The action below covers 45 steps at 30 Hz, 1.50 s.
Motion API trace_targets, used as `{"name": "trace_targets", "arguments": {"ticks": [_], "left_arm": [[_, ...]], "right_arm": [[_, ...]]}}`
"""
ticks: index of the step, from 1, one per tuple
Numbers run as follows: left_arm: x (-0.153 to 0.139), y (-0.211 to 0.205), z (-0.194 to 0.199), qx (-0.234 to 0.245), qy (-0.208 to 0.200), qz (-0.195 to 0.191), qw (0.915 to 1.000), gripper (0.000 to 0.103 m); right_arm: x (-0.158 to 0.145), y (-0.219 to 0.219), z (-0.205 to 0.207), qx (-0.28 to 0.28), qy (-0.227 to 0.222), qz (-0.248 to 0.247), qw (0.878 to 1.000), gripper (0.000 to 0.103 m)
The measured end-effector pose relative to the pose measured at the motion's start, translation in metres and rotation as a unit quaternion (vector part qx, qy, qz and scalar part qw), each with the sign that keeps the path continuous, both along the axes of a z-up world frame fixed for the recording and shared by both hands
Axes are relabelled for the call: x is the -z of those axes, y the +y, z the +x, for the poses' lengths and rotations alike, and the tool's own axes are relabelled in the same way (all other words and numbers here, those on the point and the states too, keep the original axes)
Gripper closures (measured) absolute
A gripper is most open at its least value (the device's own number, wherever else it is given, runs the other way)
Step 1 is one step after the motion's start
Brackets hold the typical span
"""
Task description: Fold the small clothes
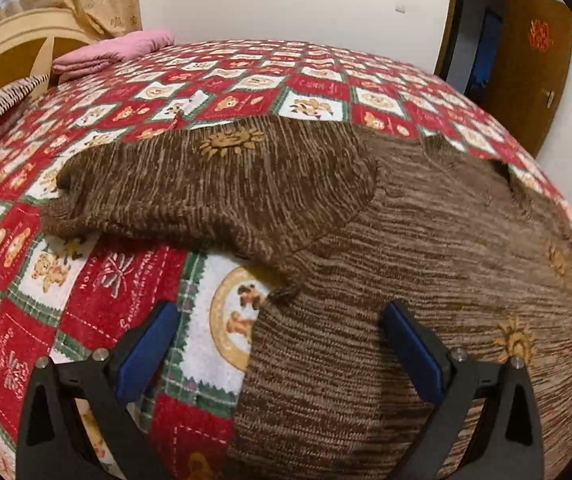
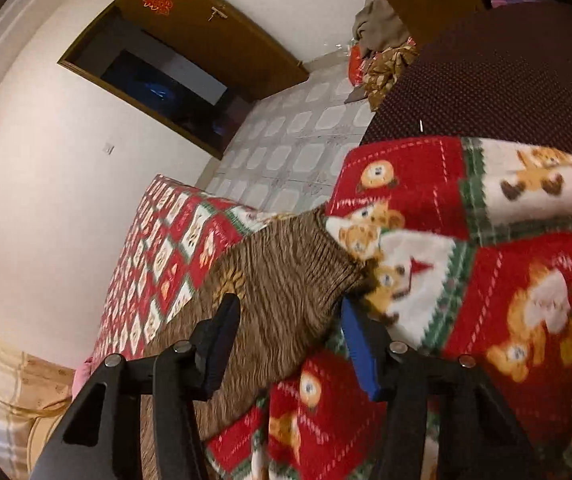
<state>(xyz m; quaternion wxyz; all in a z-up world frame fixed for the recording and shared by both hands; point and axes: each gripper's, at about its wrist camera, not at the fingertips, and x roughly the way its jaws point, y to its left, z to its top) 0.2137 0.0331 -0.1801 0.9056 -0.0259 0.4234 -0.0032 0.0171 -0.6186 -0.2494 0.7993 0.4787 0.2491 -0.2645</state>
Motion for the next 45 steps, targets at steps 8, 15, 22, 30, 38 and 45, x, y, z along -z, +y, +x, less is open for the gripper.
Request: {"name": "trace_targets", "arguments": {"ticks": [8,15,22,30,38,45], "left_arm": [[-0.001,0.004,0.002,0.001,-0.006,-0.011,0.9999,0.000],[0.000,0.006,0.003,0.001,-0.010,-0.015,0.9998,0.000],[-0.001,0.006,0.003,0.002,-0.014,-0.019,0.9997,0.000],[0.000,0.008,0.002,0.004,-0.021,-0.026,0.9995,0.000],[0.000,0.011,0.000,0.007,-0.028,-0.034,0.9990,0.000],[0.000,0.012,-0.001,0.008,-0.030,-0.038,0.9988,0.000]], "right_arm": [[0.006,-0.011,-0.001,0.013,0.047,-0.012,0.999,0.096],[-0.027,0.014,0.017,-0.039,0.085,-0.069,0.993,0.098],[-0.093,0.137,0.098,-0.188,0.063,-0.199,0.960,0.098],[-0.046,0.346,0.179,-0.390,0.048,-0.253,0.884,0.098],[0.024,0.416,0.185,-0.446,0.100,-0.304,0.836,0.097],[-0.010,0.393,0.144,-0.487,0.037,-0.243,0.838,0.041]]}}
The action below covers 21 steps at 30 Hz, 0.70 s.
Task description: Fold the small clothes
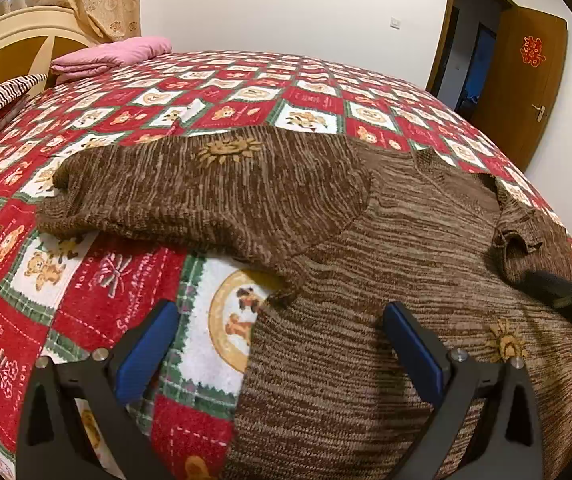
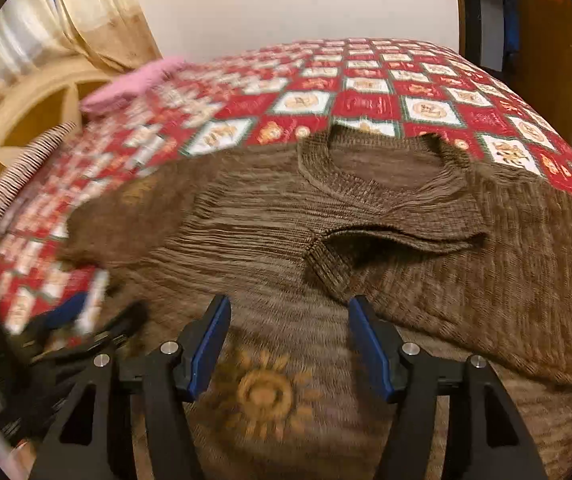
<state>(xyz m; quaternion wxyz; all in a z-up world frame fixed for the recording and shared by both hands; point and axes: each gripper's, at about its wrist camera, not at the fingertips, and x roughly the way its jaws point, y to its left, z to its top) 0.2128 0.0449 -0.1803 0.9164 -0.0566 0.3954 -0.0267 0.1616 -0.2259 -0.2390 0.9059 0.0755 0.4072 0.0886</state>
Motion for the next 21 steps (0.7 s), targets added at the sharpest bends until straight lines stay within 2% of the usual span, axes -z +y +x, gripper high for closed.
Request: {"name": "trace_targets", "arguments": {"ticks": [2,3,6,7,10,12,15,18,21], "left_arm": [[0.000,0.000,0.000,0.000,0.001,0.002,1.0000,0.000],[0.000,-0.001,0.000,0.000,0.002,0.003,1.0000,0.000],[0.001,-0.003,0.002,0.000,0.009,0.014,0.9999,0.000],[0.001,-0.004,0.001,0.000,0.010,0.019,0.9998,0.000],[-0.002,-0.009,0.002,0.009,0.019,0.032,0.9993,0.000],[-0.013,-0.021,0.003,0.055,0.022,0.011,0.9982,0.000],[-0.032,-0.050,0.003,0.115,0.004,-0.007,0.9933,0.000],[-0.044,-0.099,0.019,0.183,-0.012,0.005,0.9830,0.000],[-0.034,-0.141,0.042,0.211,0.007,0.028,0.9770,0.000]], "right_arm": [[-0.023,-0.039,-0.022,0.046,-0.050,0.042,0.997,0.041],[-0.029,-0.056,-0.026,0.071,-0.056,0.048,0.995,0.041],[-0.037,-0.130,-0.024,0.152,-0.040,0.070,0.985,0.041],[-0.034,-0.166,-0.021,0.193,-0.028,0.088,0.977,0.041],[-0.017,-0.230,-0.012,0.243,0.001,0.152,0.958,0.041],[-0.004,-0.263,0.000,0.255,0.018,0.182,0.949,0.041],[0.011,-0.275,0.015,0.236,0.033,0.214,0.947,0.041],[0.026,-0.274,0.036,0.217,0.057,0.226,0.948,0.041],[0.035,-0.272,0.055,0.212,0.062,0.207,0.953,0.047]]}}
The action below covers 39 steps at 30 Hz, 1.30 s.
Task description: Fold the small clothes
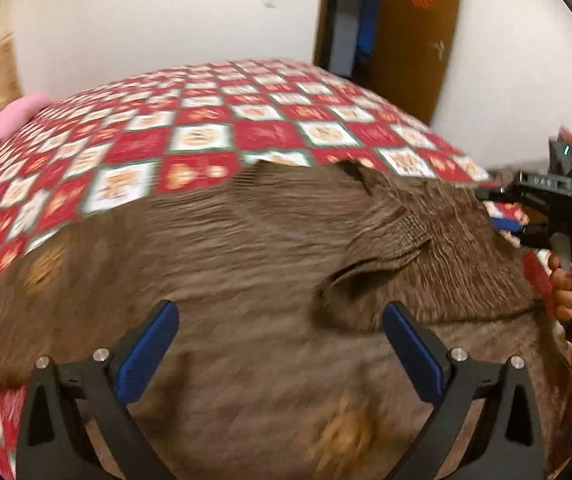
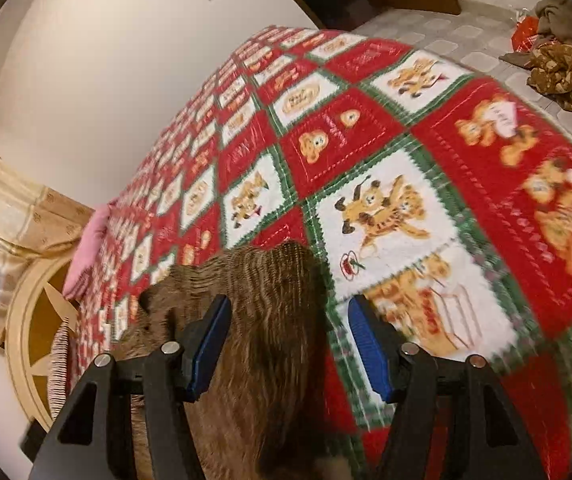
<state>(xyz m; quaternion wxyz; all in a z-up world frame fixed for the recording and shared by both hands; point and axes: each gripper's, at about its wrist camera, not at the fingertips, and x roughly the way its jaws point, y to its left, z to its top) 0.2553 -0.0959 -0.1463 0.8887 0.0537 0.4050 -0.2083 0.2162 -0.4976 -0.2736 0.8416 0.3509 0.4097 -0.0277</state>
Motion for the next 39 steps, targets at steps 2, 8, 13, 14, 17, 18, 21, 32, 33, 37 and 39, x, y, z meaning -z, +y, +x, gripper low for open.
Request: {"name": "trace_targets", "arguments": {"ticks": [2,8,13,14,17,18,21,32,33,37,39], "left_arm": [[0.013,-0.019,0.016,0.002,0.027,0.010,0.9996,0.001],[0.016,-0.028,0.022,-0.010,0.042,-0.056,0.9975,0.056],[0.019,-0.019,0.016,-0.016,0.133,-0.177,0.9751,0.093],[0.018,-0.015,0.011,-0.022,0.143,-0.201,0.9688,0.093],[0.018,-0.009,0.001,-0.076,0.138,-0.205,0.9661,0.093],[0.020,-0.003,0.002,-0.103,0.130,-0.192,0.9672,0.091],[0.027,0.016,0.010,-0.111,0.140,-0.210,0.9613,0.092],[0.001,-0.016,0.007,-0.047,0.101,-0.146,0.9830,0.014],[0.001,-0.029,0.010,-0.030,0.100,-0.133,0.9856,0.011],[0.017,-0.051,0.040,-0.056,0.090,-0.051,0.9931,0.015],[0.013,-0.029,0.052,-0.106,0.073,-0.055,0.9902,0.023]], "right_arm": [[-0.002,0.005,0.011,-0.031,-0.001,-0.020,0.999,0.072],[-0.040,0.042,0.019,-0.088,-0.036,-0.164,0.982,0.099],[-0.085,0.073,0.014,-0.109,-0.101,-0.296,0.944,0.099],[-0.079,0.077,0.020,-0.117,-0.091,-0.320,0.936,0.099],[-0.036,0.075,0.054,-0.131,0.002,-0.343,0.930,0.098],[-0.015,0.068,0.065,-0.133,0.052,-0.353,0.925,0.096],[-0.020,0.052,0.054,-0.103,0.027,-0.343,0.933,0.086],[-0.065,0.085,-0.040,-0.129,-0.070,-0.238,0.960,0.056],[-0.057,0.091,-0.043,-0.150,-0.058,-0.229,0.960,0.074],[-0.008,0.108,-0.057,-0.197,0.010,-0.243,0.950,0.083],[0.000,0.102,-0.073,-0.188,-0.011,-0.230,0.955,0.083]]}}
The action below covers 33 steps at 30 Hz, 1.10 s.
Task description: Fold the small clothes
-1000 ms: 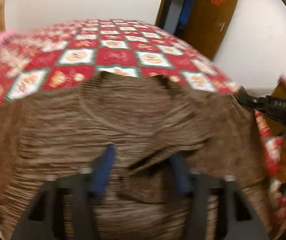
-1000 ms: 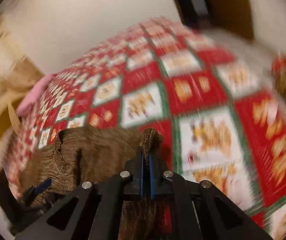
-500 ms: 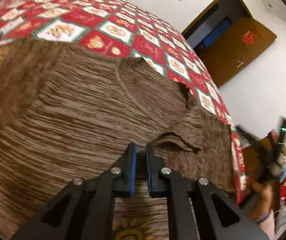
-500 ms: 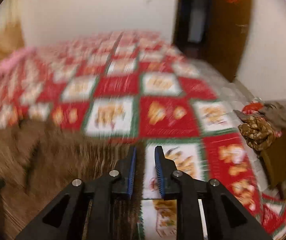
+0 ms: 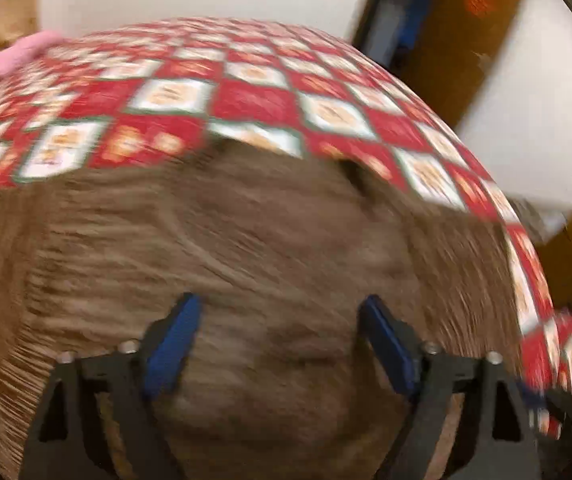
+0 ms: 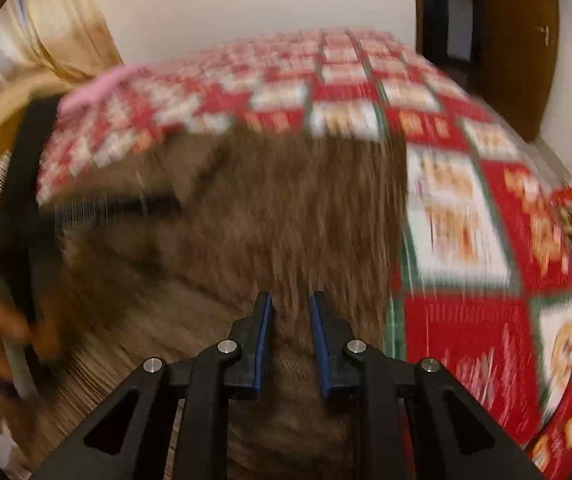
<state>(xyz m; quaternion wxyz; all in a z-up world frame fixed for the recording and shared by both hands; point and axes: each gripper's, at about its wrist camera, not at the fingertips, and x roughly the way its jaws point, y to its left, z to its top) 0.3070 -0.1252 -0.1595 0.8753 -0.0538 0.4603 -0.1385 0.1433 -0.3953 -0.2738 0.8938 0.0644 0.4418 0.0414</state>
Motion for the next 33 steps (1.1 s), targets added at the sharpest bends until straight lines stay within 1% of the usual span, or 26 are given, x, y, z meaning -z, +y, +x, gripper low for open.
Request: {"name": "trace_targets", "arguments": {"ticks": [1,2,3,5,6,7,8,9,10,11,13,14,15,17,18,19,22,23,24,25,26,27,29,31,32,33], "left_arm": [[-0.002,0.012,0.004,-0.023,0.000,-0.003,0.9997,0.023],[-0.001,0.035,0.008,-0.066,0.003,-0.001,0.9978,0.023],[-0.001,0.054,0.008,-0.095,0.003,-0.004,0.9955,0.023],[0.001,0.080,0.007,-0.124,0.006,-0.012,0.9921,0.023],[0.001,0.096,0.004,-0.124,0.006,-0.034,0.9916,0.025],[-0.001,0.103,-0.001,-0.118,0.005,-0.057,0.9914,0.026],[-0.004,0.111,-0.009,-0.114,0.000,-0.066,0.9913,0.025],[-0.006,0.111,-0.015,-0.111,-0.006,-0.054,0.9924,0.025],[-0.010,0.109,-0.024,-0.101,-0.016,-0.027,0.9944,0.025],[-0.011,0.104,-0.026,-0.092,-0.023,-0.013,0.9954,0.025],[-0.017,0.103,-0.047,-0.071,-0.047,0.009,0.9963,0.021],[-0.019,0.107,-0.060,-0.066,-0.061,0.015,0.9959,0.016],[-0.019,0.109,-0.069,-0.066,-0.071,0.019,0.9951,0.011],[-0.017,0.118,-0.078,-0.072,-0.087,0.026,0.9933,0.008],[-0.018,0.128,-0.088,-0.076,-0.094,0.032,0.9921,0.008],[-0.018,0.135,-0.090,-0.078,-0.097,0.036,0.9915,0.008],[-0.024,0.168,-0.100,-0.100,-0.111,0.044,0.9879,0.003],[-0.027,0.181,-0.102,-0.112,-0.116,0.046,0.9858,0.001],[-0.030,0.195,-0.103,-0.129,-0.124,0.050,0.9825,0.000],[-0.033,0.213,-0.105,-0.154,-0.134,0.054,0.9775,0.000],[-0.035,0.226,-0.105,-0.173,-0.137,0.054,0.9738,0.000],[-0.035,0.236,-0.106,-0.185,-0.137,0.052,0.9717,0.000],[-0.033,0.261,-0.103,-0.211,-0.128,0.046,0.9681,0.000],[-0.031,0.276,-0.105,-0.229,-0.125,0.045,0.9642,0.000],[-0.030,0.283,-0.106,-0.239,-0.127,0.045,0.9617,0.000],[-0.029,0.292,-0.107,-0.248,-0.129,0.043,0.9592,0.000]], "right_arm": [[0.002,-0.002,-0.003,0.002,-0.002,0.005,1.000,0.083],[0.003,-0.005,-0.007,0.003,-0.006,0.012,1.000,0.082],[0.005,-0.007,-0.010,0.004,-0.016,0.016,1.000,0.082],[0.011,-0.005,-0.012,0.004,-0.035,0.008,0.999,0.082],[0.012,-0.002,-0.013,0.004,-0.038,0.002,0.999,0.082],[0.010,-0.001,-0.011,0.002,-0.038,-0.007,0.999,0.082],[0.009,0.002,-0.011,0.002,-0.038,-0.016,0.999,0.082],[0.005,0.005,-0.011,0.005,-0.035,-0.025,0.999,0.082],[0.002,0.008,-0.012,0.008,-0.032,-0.033,0.999,0.082],[-0.007,0.015,-0.010,0.006,-0.034,-0.046,0.998,0.082],[-0.026,0.028,-0.011,-0.007,-0.059,-0.051,0.997,0.082],[-0.033,0.037,-0.006,-0.013,-0.067,-0.051,0.996,0.082],[-0.036,0.045,0.001,-0.018,-0.064,-0.050,0.997,0.082],[-0.034,0.061,0.022,-0.021,-0.057,-0.052,0.997,0.082],[-0.031,0.068,0.032,-0.021,-0.056,-0.056,0.997,0.082],[-0.026,0.075,0.045,-0.020,-0.052,-0.062,0.997,0.082],[-0.007,0.094,0.087,-0.010,-0.019,-0.073,0.997,0.082],[-0.001,0.102,0.101,-0.008,-0.006,-0.069,0.998,0.082],[-0.001,0.109,0.109,-0.008,-0.007,-0.066,0.998,0.082],[-0.003,0.120,0.117,-0.014,-0.010,-0.060,0.998,0.082],[-0.004,0.132,0.128,-0.034,-0.007,-0.029,0.999,0.082],[-0.005,0.143,0.137,-0.062,-0.002,0.026,0.998,0.082],[-0.010,0.155,0.143,-0.082,-0.007,0.093,0.992,0.082],[-0.016,0.160,0.138,-0.078,-0.022,0.115,0.990,0.082],[-0.018,0.161,0.131,-0.076,-0.026,0.118,0.990,0.082],[-0.019,0.162,0.124,-0.072,-0.025,0.110,0.991,0.082]]}}
